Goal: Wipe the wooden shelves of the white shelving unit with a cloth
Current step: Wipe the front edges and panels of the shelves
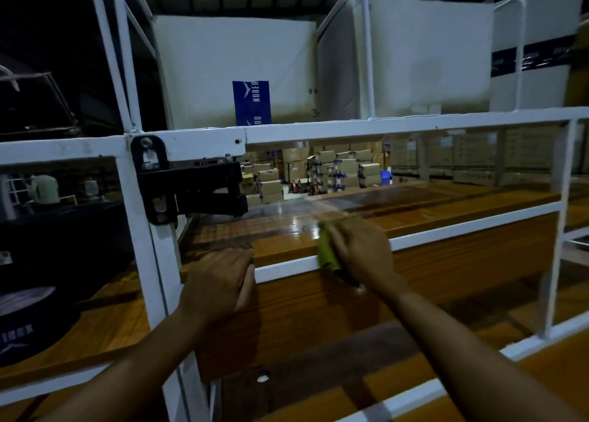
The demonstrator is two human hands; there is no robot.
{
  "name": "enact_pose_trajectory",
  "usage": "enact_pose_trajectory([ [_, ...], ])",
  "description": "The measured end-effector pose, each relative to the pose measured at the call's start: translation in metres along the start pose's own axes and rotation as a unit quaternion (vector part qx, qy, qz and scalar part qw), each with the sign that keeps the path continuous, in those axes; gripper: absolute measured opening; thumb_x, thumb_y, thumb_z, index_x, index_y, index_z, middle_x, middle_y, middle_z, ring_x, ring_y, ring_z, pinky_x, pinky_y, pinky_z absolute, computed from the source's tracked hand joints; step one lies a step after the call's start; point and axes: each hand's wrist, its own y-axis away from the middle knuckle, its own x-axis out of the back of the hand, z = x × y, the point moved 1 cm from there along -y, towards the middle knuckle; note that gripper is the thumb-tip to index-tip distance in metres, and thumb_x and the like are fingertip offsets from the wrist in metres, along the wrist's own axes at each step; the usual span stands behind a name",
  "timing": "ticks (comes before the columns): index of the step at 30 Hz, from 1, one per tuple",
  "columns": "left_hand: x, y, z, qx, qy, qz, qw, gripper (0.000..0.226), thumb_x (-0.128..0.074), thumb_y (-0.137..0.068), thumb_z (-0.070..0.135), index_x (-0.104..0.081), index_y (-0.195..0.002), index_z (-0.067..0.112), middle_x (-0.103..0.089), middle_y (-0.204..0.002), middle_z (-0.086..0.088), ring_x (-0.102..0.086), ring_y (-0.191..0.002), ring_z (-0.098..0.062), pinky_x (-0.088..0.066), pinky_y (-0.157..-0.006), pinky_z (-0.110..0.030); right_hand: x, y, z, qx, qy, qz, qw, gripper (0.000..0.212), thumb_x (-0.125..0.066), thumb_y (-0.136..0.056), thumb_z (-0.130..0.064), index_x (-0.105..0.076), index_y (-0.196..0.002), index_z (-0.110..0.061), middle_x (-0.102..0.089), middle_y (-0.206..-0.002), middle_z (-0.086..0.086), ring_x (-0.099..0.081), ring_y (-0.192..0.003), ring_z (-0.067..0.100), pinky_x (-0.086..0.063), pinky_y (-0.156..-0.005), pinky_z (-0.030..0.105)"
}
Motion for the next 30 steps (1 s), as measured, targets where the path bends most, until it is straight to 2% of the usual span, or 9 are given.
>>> enact_pose_trajectory([
  [3, -0.003, -0.014, 0.003, 0.055, 0.032, -0.034, 0.997, 0.04, -0.042, -0.092, 0.035, -0.072, -0.08, 0.013, -0.069, -0.071, -0.006, -0.062, -0.058, -0.021, -0.052, -0.053, -0.032, 0.005, -0.006, 0.007, -0.06, 0.051, 0.032, 0.996, 0.052, -0.027, -0.1, -0.047, -0.073, -0.101, -0.022, -0.071, -0.088, -0.002, -0.055, -0.077, 0.009, -0.034, -0.078, 0.029],
  [6, -0.009, -0.034, 0.008, 0.113, 0.029, -0.053, 0.992, 0.048, -0.036, -0.092, 0.041, -0.067, -0.063, 0.018, -0.057, -0.051, 0.0, -0.045, -0.041, -0.016, -0.042, -0.04, -0.027, -0.012, -0.005, -0.036, -0.052, 0.091, 0.031, 0.994, 0.05, -0.025, -0.101, -0.04, -0.068, -0.09, -0.017, -0.068, -0.087, 0.004, -0.06, -0.083, 0.021, -0.042, -0.085, 0.037],
  [10, -0.013, -0.053, 0.023, 0.124, 0.024, -0.064, 0.99, 0.05, -0.033, -0.091, 0.041, -0.063, -0.058, 0.019, -0.053, -0.046, -0.002, -0.043, -0.038, -0.02, -0.04, -0.039, -0.027, -0.026, 0.01, -0.058, 0.031, 0.047, 0.019, 0.998, 0.045, -0.026, -0.105, -0.039, -0.066, -0.11, -0.02, -0.065, -0.107, 0.003, -0.056, -0.102, 0.022, -0.04, -0.096, 0.043],
  [12, -0.017, -0.054, 0.031, 0.092, 0.018, -0.084, 0.992, 0.049, -0.03, -0.093, 0.042, -0.066, -0.069, 0.021, -0.062, -0.058, -0.003, -0.054, -0.045, -0.023, -0.042, -0.041, -0.028, -0.023, 0.016, -0.04, 0.089, 0.052, 0.006, 0.995, 0.041, -0.03, -0.105, -0.041, -0.06, -0.122, -0.02, -0.062, -0.118, 0.005, -0.053, -0.11, 0.023, -0.035, -0.098, 0.041],
  [14, -0.02, -0.056, 0.035, 0.035, 0.002, -0.118, 0.992, 0.043, -0.032, -0.094, 0.042, -0.068, -0.089, 0.019, -0.07, -0.081, -0.005, -0.065, -0.064, -0.026, -0.051, -0.048, -0.033, -0.017, 0.022, -0.008, 0.088, 0.05, 0.015, 0.995, 0.041, -0.032, -0.105, -0.042, -0.054, -0.132, -0.019, -0.059, -0.128, 0.01, -0.052, -0.121, 0.028, -0.032, -0.104, 0.043],
  [18, -0.019, -0.069, 0.04, -0.012, 0.048, -0.205, 0.977, 0.032, -0.043, -0.099, 0.036, -0.055, -0.125, 0.02, -0.064, -0.122, -0.005, -0.063, -0.104, -0.025, -0.055, -0.078, -0.04, -0.008, 0.028, 0.049, -0.048, 0.048, 0.097, 0.993, 0.051, -0.023, -0.105, -0.047, -0.051, -0.135, -0.018, -0.053, -0.139, 0.014, -0.043, -0.136, 0.034, -0.024, -0.117, 0.053],
  [22, -0.022, -0.081, 0.034, -0.01, 0.103, -0.29, 0.951, 0.039, -0.035, -0.102, 0.038, -0.042, -0.14, 0.03, -0.054, -0.138, -0.001, -0.053, -0.119, -0.021, -0.047, -0.096, -0.041, -0.022, 0.02, 0.012, -0.209, 0.01, 0.168, 0.963, 0.051, -0.024, -0.103, -0.044, -0.054, -0.134, -0.016, -0.045, -0.151, 0.014, -0.027, -0.147, 0.032, -0.014, -0.122, 0.052],
  [26, -0.032, -0.091, 0.032, 0.007, 0.202, -0.292, 0.935, 0.054, -0.021, -0.092, 0.048, -0.055, -0.132, 0.033, -0.056, -0.137, 0.007, -0.055, -0.117, -0.011, -0.045, -0.1, -0.034, -0.058, 0.037, -0.064, -0.114, 0.005, 0.17, 0.979, 0.051, -0.031, -0.104, -0.036, -0.039, -0.15, -0.016, -0.031, -0.161, 0.014, -0.014, -0.153, 0.029, -0.003, -0.124, 0.046],
  [30, -0.05, -0.085, 0.015, 0.017, 0.091, -0.309, 0.947, 0.052, -0.023, -0.098, 0.048, -0.048, -0.139, 0.029, -0.051, -0.143, 0.003, -0.051, -0.126, -0.019, -0.041, -0.105, -0.04, -0.094, 0.087, -0.065, -0.054, 0.013, 0.148, 0.987, 0.068, -0.039, -0.099, -0.036, -0.014, -0.16, -0.018, -0.006, -0.168, 0.013, -0.002, -0.155, 0.03, -0.004, -0.124, 0.049],
])
